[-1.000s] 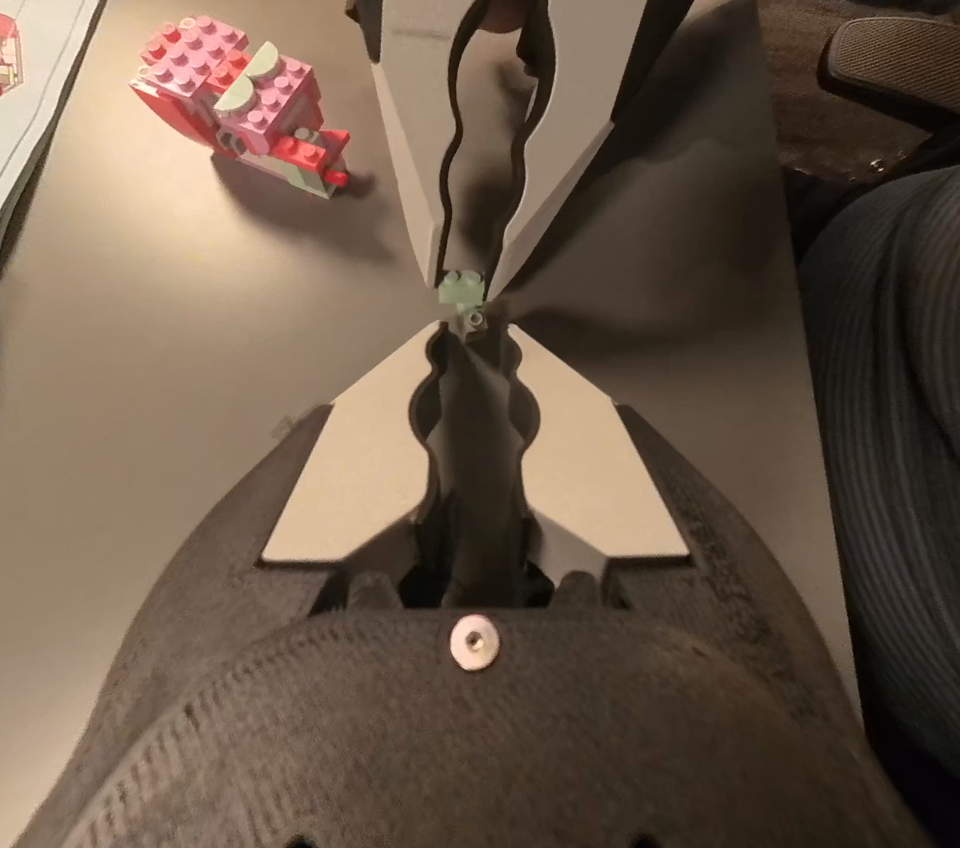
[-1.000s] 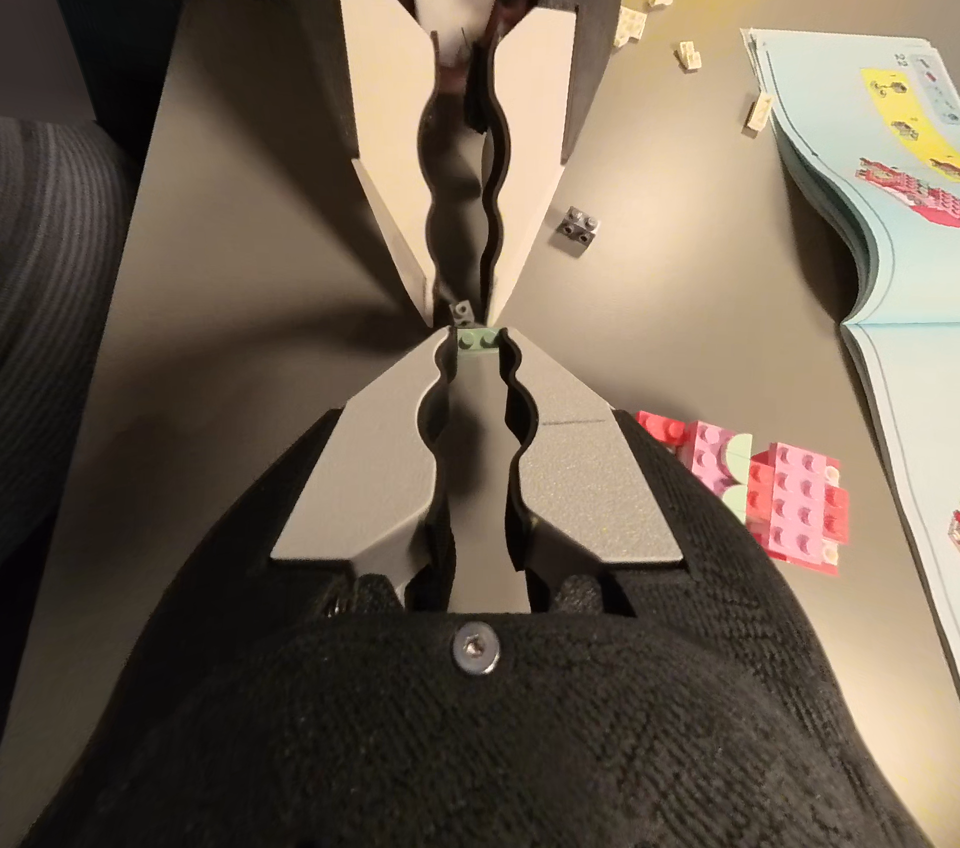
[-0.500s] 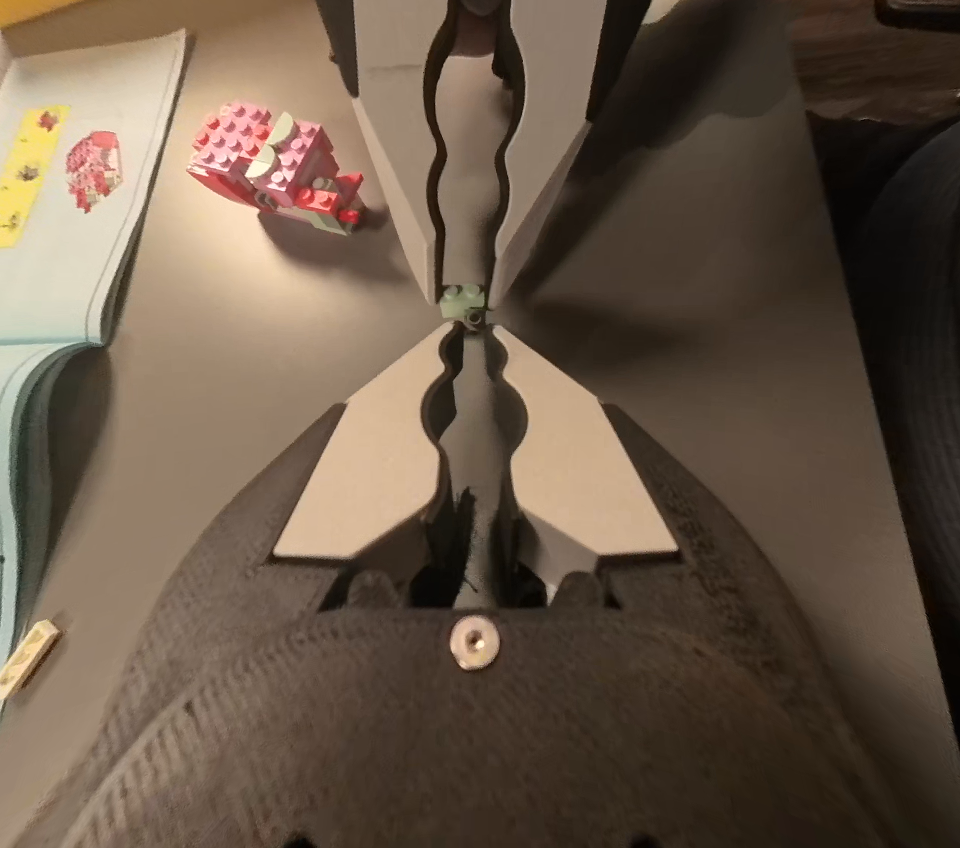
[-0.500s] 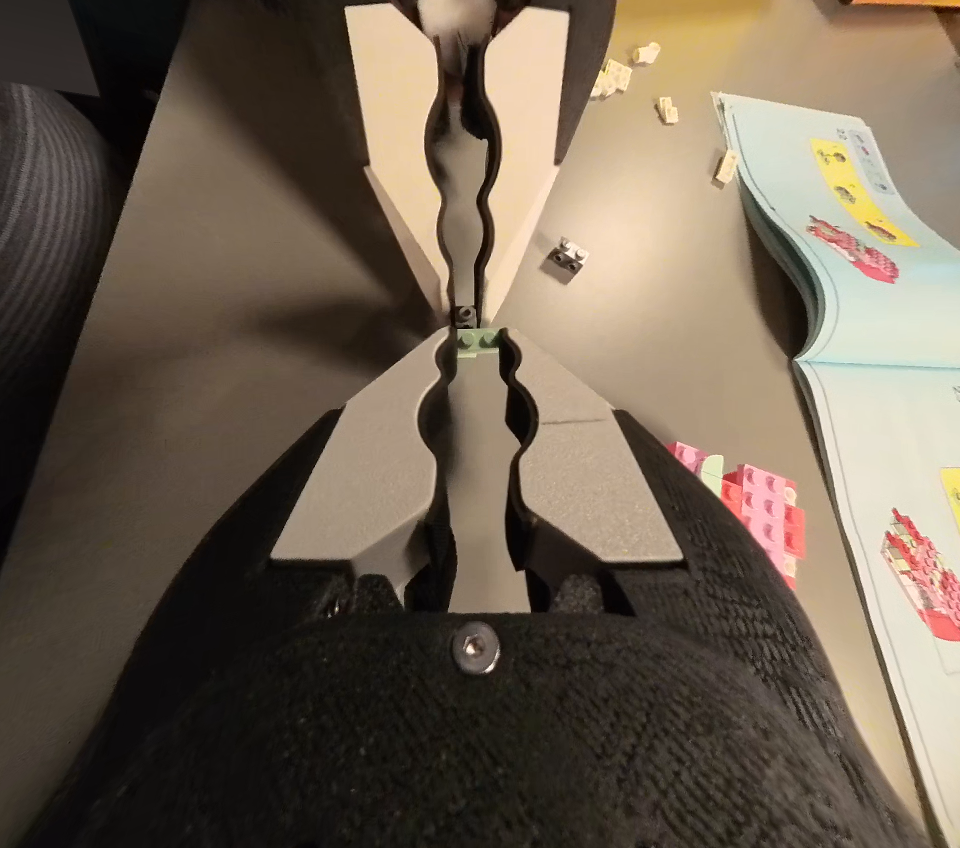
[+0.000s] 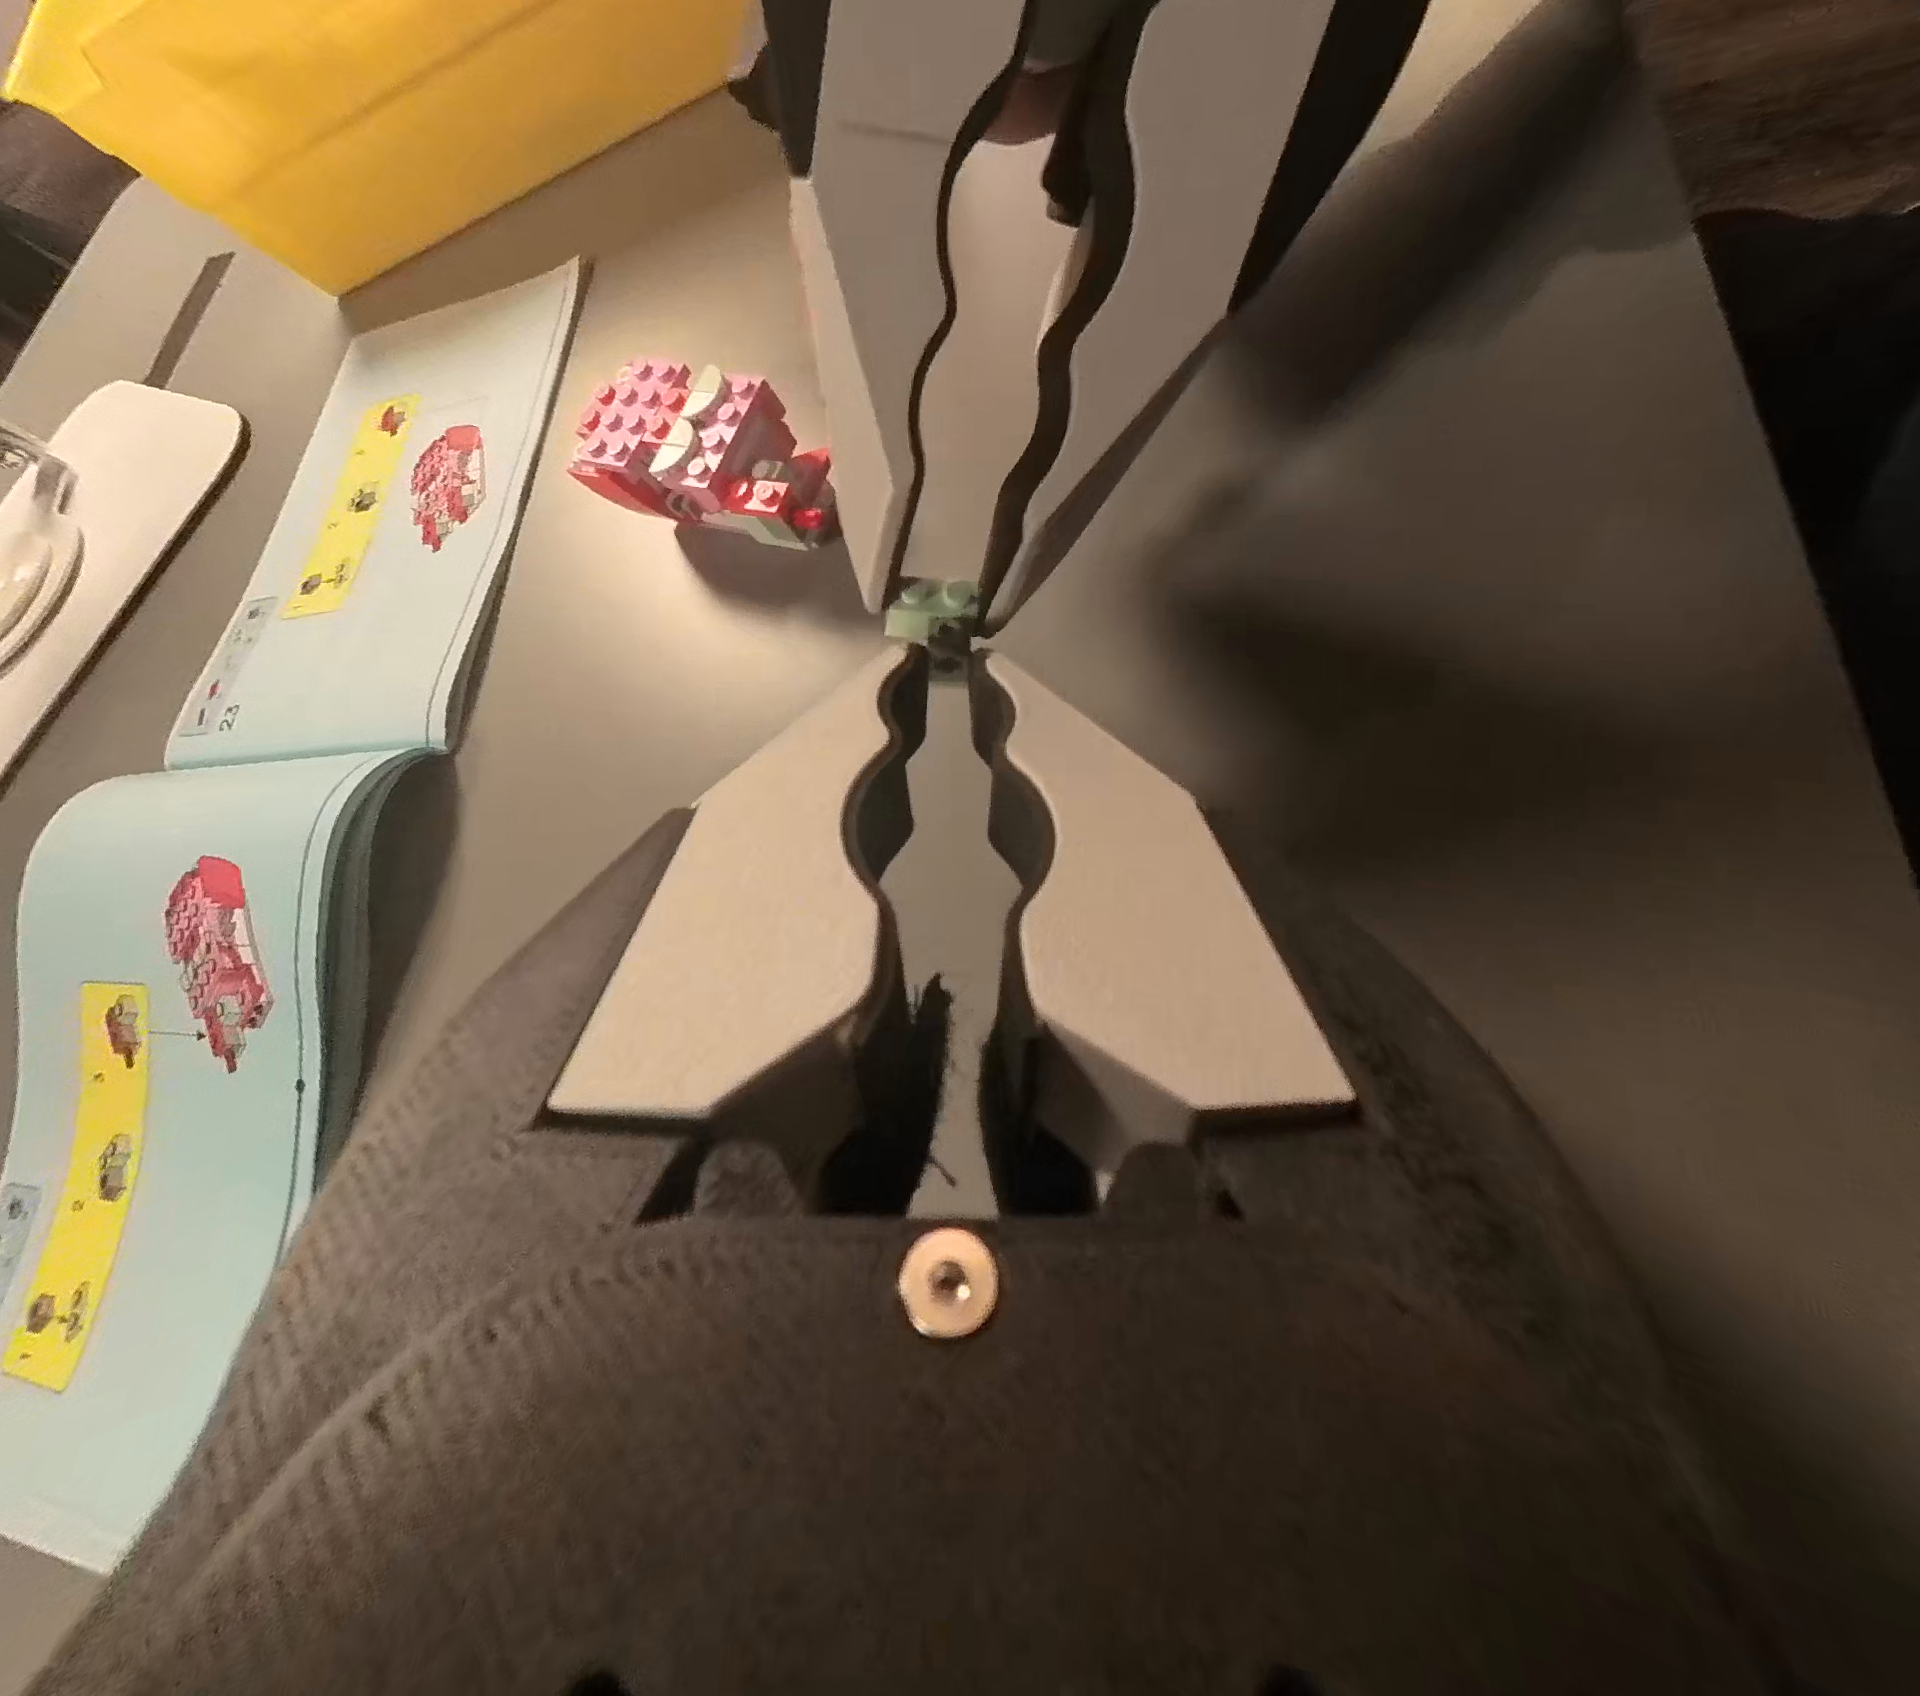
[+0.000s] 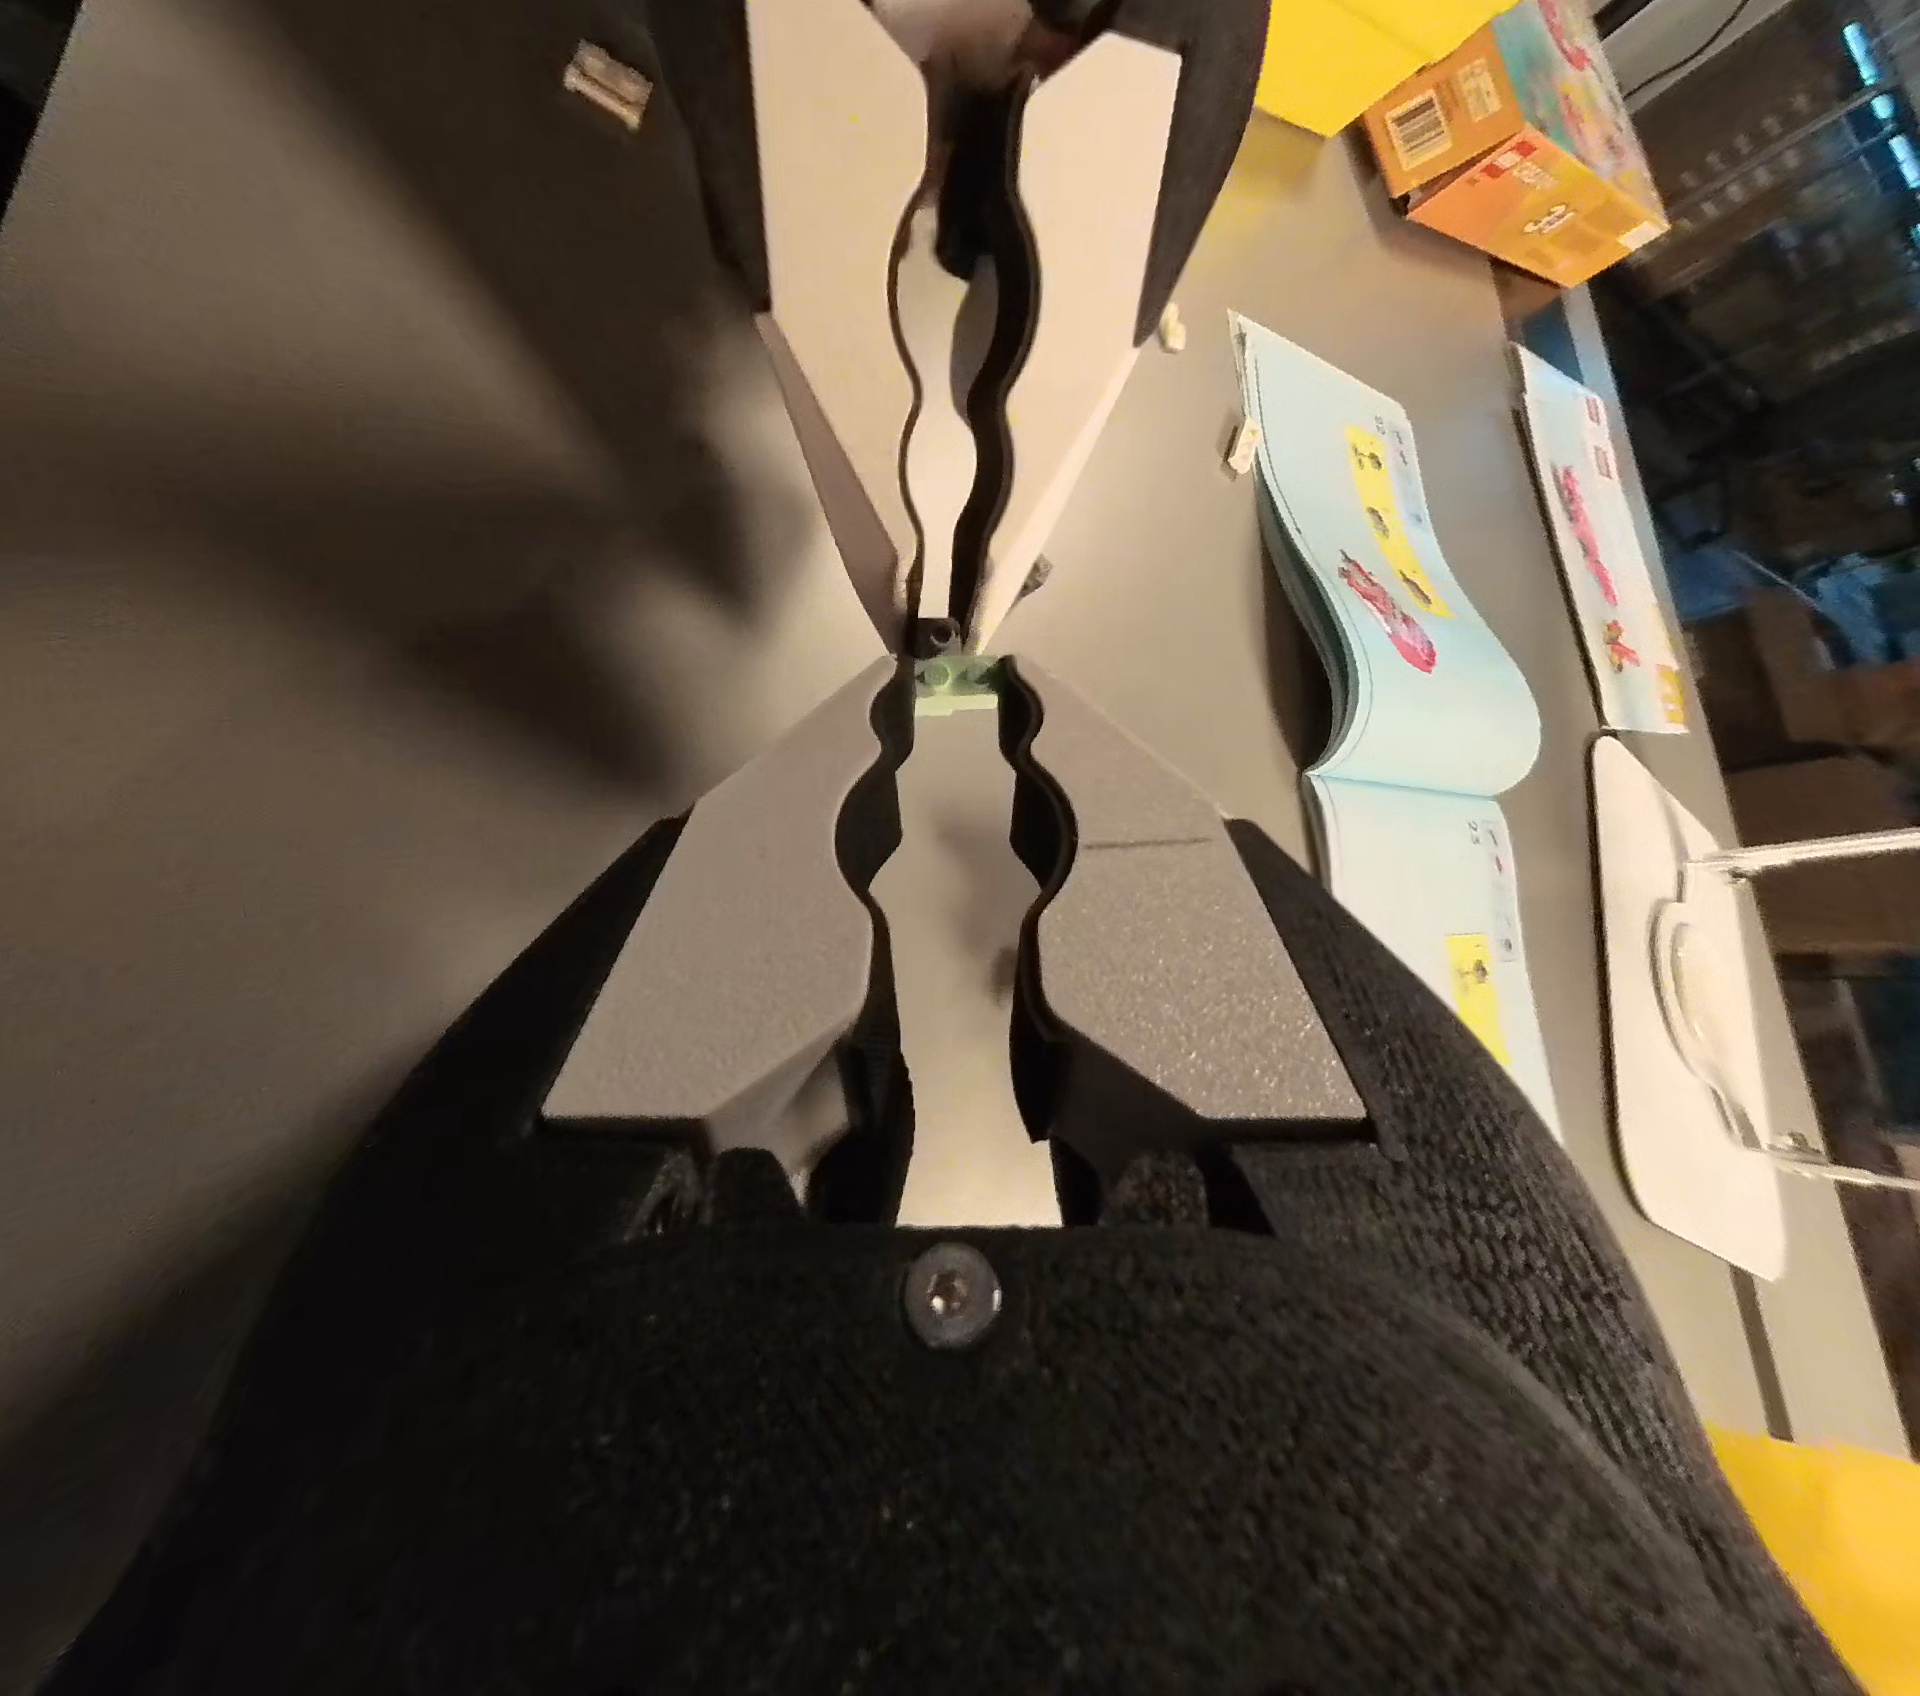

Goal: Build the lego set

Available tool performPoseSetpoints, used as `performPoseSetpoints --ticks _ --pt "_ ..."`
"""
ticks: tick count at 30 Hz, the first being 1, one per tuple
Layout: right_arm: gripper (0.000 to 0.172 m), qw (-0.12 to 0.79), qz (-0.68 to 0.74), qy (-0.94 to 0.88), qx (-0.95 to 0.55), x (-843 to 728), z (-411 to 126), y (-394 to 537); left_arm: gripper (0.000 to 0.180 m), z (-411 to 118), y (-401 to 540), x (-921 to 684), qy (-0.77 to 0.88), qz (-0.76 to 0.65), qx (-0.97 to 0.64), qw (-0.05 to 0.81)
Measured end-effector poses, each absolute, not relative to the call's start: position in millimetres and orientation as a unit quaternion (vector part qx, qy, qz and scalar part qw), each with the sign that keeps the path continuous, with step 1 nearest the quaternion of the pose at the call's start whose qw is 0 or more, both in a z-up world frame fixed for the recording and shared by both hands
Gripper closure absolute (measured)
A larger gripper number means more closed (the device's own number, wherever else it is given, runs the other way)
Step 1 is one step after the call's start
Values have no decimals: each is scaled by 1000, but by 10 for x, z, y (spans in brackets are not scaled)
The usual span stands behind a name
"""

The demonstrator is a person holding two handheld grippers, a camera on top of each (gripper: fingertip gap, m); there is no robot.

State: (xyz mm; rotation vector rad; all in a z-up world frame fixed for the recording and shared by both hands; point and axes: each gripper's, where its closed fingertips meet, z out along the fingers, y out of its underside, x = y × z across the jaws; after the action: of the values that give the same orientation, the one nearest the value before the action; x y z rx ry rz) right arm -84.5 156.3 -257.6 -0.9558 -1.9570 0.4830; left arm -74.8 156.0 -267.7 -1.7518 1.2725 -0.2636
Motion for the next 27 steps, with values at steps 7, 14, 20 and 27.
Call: performPoseSetpoints --ticks 7,14,20,27 --pt "158 374 311 -756 -437 -804 -2511 1523 174 -2626 1519 -700 524 -122 -696 474" --pt "158 419 283 -770 -389 -804 -2455 1503 174 -2566 1510 -699 518 -137 -690 487" --pt "157 424 297 -759 -396 -802 -2384 1502 174 -2503 1506 -688 499 -172 -691 494" --pt "156 421 304 -756 -398 -817 -2374 1494 173 -2500 1500 -687 492 -193 -694 490"
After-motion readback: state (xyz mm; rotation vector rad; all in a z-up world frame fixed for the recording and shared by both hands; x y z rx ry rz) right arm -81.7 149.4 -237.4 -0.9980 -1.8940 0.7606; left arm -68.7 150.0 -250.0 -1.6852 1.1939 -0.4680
